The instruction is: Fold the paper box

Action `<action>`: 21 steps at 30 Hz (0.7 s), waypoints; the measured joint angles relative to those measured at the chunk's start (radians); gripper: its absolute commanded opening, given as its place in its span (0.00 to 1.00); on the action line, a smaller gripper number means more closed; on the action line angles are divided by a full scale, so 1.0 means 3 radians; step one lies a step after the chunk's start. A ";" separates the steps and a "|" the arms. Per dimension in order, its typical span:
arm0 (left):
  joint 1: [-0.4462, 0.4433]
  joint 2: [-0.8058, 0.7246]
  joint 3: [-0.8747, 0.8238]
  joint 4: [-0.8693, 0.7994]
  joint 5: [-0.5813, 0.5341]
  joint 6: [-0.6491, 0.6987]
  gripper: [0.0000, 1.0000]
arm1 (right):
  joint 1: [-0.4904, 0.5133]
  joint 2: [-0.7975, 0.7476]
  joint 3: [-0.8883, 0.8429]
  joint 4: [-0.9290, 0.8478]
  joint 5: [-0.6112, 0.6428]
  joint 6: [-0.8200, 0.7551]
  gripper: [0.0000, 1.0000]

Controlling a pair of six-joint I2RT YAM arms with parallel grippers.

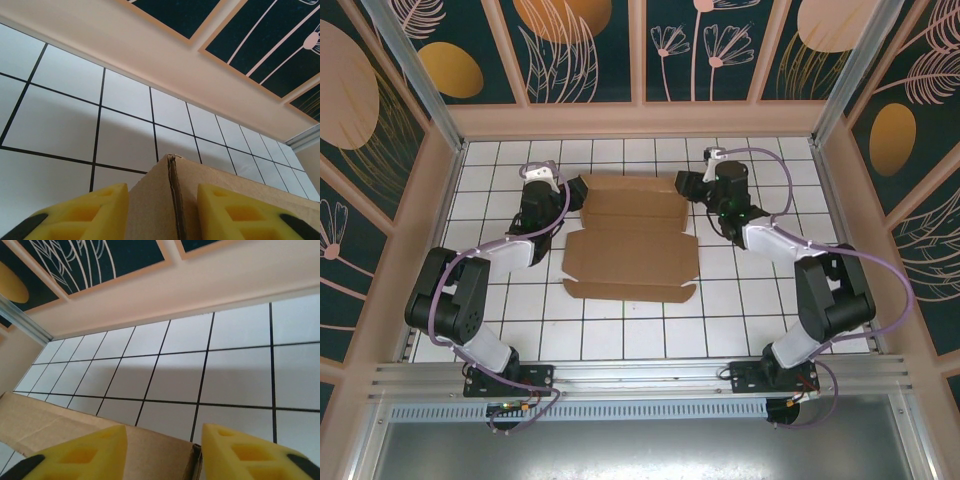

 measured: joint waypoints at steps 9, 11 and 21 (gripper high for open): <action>0.0006 -0.0006 -0.0112 0.0156 0.0051 -0.0172 0.34 | 0.0117 0.0041 -0.0212 0.0178 0.0140 0.0089 0.34; 0.0009 -0.0023 -0.0182 0.0243 0.0055 -0.0225 0.33 | 0.0173 0.0009 -0.0305 0.0292 0.0231 0.0088 0.34; 0.0011 -0.0178 -0.0114 -0.0210 -0.0046 -0.0144 0.69 | 0.0221 -0.0045 -0.0334 0.0237 0.0468 0.0003 0.59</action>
